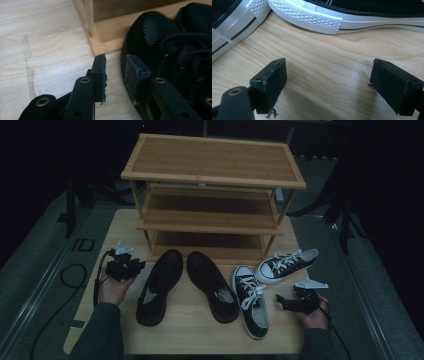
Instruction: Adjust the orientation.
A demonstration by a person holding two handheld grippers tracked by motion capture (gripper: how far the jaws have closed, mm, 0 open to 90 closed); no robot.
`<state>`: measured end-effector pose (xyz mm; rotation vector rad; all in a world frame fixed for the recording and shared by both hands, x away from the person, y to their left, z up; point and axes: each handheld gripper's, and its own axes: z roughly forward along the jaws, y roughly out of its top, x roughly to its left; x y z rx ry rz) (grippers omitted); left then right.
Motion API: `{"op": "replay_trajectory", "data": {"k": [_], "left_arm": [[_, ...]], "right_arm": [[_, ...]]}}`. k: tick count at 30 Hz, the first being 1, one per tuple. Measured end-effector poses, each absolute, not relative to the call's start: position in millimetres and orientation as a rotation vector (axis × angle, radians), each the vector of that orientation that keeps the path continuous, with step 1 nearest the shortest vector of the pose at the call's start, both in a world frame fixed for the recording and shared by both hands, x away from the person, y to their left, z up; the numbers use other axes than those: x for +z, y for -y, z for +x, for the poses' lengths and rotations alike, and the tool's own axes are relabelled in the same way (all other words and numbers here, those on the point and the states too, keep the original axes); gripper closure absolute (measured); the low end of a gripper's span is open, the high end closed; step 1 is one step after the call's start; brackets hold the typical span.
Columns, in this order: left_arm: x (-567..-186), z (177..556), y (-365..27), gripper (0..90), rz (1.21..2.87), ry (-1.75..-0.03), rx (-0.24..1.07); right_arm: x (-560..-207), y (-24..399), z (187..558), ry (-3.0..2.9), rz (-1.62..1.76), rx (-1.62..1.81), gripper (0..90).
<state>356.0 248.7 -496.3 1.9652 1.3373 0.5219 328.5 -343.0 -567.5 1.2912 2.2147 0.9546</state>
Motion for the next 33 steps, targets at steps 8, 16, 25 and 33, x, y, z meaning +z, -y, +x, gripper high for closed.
{"op": "replay_trajectory", "data": {"k": [8,16,25,33], "left_arm": [[-483,357,-243,64.0,2.02,-1.28,0.495],[-472,356,-241,59.8,2.054,-1.255,0.428],[-453,346,-236,57.7,2.089,-1.191,0.399],[-443,333,-230,56.2,2.116,-1.152,0.355]], "right_arm": [[-567,343,328,-2.215,1.291,0.955,13.9],[-567,343,328,-2.214,1.291,0.955,13.9],[-567,343,328,-2.215,1.291,0.954,13.9],[-567,343,328,-2.214,1.291,0.955,13.9]]}}
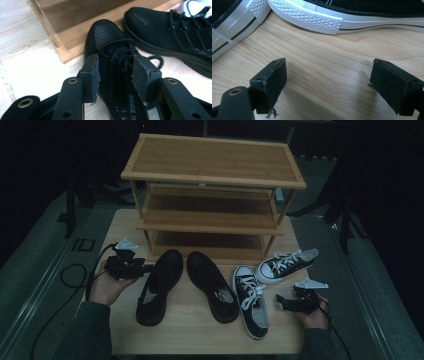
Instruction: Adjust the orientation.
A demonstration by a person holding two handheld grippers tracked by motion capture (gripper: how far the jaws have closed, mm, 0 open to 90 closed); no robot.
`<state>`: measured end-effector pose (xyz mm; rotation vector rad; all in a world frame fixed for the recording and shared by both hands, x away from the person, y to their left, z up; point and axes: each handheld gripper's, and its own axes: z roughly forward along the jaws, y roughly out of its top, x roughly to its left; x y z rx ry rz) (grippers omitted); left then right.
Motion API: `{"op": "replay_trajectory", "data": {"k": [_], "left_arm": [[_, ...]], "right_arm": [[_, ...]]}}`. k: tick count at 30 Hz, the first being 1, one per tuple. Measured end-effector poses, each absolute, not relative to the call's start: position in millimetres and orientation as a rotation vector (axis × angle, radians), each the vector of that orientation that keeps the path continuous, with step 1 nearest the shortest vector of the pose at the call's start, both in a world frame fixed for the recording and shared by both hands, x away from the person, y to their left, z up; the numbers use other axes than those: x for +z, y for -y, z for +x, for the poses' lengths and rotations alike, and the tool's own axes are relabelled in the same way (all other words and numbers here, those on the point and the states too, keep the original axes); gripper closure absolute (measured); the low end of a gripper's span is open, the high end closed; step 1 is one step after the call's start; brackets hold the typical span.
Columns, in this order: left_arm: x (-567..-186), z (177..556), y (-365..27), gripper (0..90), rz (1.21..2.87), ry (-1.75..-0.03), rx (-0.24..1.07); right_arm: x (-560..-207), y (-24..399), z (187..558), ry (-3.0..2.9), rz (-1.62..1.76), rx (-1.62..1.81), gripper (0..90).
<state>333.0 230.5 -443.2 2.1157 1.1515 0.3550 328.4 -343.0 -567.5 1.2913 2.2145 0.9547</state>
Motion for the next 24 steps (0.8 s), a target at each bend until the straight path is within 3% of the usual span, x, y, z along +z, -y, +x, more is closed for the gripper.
{"op": "replay_trajectory", "data": {"k": [16,24], "left_arm": [[-449,317,-222,56.6,2.175,-1.141,0.311],[-465,318,-214,63.1,2.272,-1.138,0.275]], "right_arm": [[-567,343,328,-2.214,1.291,0.955,13.9],[-567,343,328,-2.214,1.291,0.955,13.9]]}}
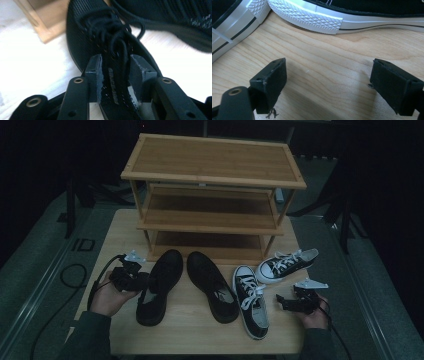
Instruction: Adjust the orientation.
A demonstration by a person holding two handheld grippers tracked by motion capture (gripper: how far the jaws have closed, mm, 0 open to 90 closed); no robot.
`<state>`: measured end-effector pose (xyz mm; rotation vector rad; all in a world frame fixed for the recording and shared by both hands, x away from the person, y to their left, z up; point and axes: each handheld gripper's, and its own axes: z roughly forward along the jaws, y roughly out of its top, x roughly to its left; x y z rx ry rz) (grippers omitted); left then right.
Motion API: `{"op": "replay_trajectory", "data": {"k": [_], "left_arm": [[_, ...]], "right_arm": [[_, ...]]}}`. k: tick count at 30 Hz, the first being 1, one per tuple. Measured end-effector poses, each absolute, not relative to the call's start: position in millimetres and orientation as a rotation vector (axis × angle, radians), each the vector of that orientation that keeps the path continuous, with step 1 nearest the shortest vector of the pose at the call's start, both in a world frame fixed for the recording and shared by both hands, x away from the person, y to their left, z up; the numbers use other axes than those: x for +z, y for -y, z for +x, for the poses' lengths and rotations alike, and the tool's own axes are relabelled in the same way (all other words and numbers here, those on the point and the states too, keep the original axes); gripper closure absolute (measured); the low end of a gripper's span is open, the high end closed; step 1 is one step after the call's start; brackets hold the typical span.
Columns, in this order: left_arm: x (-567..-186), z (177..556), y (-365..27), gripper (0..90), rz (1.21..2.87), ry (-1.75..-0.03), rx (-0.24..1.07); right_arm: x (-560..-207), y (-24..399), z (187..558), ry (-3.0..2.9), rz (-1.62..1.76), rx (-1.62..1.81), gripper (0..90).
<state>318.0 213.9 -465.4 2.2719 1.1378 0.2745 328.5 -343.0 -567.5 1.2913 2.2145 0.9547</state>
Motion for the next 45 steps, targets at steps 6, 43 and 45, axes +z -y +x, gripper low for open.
{"op": "replay_trajectory", "data": {"k": [6,43,45], "left_arm": [[-471,325,-207,79.5,2.341,-1.133,0.305],[-452,341,-245,71.1,2.199,-1.213,0.382],[-447,339,-244,68.7,2.176,-1.208,0.381]], "right_arm": [[-567,343,328,-2.214,1.291,0.955,13.9],[-567,343,328,-2.214,1.292,0.955,13.9],[-567,343,329,-2.214,1.292,0.955,13.9]]}}
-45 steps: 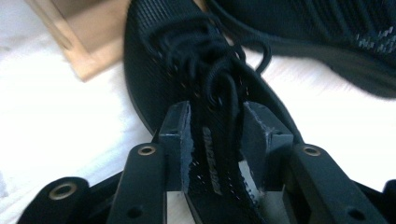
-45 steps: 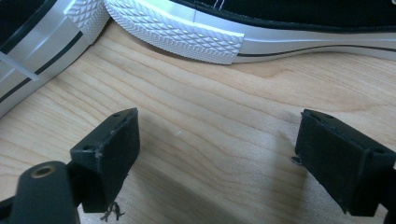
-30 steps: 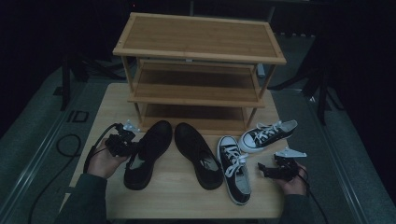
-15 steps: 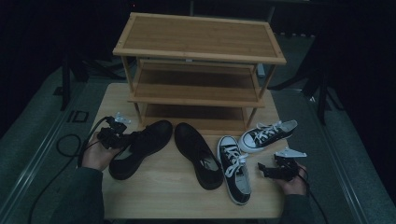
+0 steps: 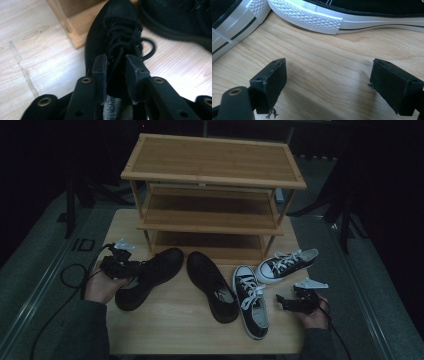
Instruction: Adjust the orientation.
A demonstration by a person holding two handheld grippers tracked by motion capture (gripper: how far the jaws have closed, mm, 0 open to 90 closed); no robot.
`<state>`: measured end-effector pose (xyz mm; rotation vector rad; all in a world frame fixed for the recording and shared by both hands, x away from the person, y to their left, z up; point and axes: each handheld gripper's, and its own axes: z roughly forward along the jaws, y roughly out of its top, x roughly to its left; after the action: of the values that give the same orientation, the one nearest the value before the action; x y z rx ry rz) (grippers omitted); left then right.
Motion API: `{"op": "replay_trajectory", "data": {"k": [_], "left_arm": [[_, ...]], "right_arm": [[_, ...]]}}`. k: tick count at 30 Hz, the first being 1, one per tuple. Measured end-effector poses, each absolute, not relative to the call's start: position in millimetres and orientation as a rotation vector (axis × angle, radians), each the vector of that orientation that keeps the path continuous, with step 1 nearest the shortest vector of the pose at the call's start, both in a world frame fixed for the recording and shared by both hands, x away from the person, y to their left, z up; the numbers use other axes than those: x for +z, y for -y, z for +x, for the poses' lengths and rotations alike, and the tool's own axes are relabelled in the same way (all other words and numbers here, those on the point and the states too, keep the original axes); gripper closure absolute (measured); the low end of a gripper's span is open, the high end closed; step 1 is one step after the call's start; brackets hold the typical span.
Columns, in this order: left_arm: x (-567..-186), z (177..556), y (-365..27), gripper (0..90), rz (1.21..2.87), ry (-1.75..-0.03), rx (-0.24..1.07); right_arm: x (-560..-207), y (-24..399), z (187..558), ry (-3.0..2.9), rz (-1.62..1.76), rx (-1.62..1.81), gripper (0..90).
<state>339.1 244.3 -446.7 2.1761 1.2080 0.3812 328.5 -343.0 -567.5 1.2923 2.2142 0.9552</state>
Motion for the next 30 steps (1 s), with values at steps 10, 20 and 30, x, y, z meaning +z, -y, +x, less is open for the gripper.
{"op": "replay_trajectory", "data": {"k": [10,20,30], "left_arm": [[-434,340,-236,62.8,2.131,-1.187,0.36],[-425,339,-222,60.6,2.122,-1.138,0.33],[-424,341,-210,60.8,2.149,-1.102,0.315]], "right_arm": [[-567,343,329,-2.212,1.295,0.956,13.9],[-567,343,329,-2.214,1.291,0.955,13.9],[-567,343,329,-2.213,1.29,0.954,13.9]]}}
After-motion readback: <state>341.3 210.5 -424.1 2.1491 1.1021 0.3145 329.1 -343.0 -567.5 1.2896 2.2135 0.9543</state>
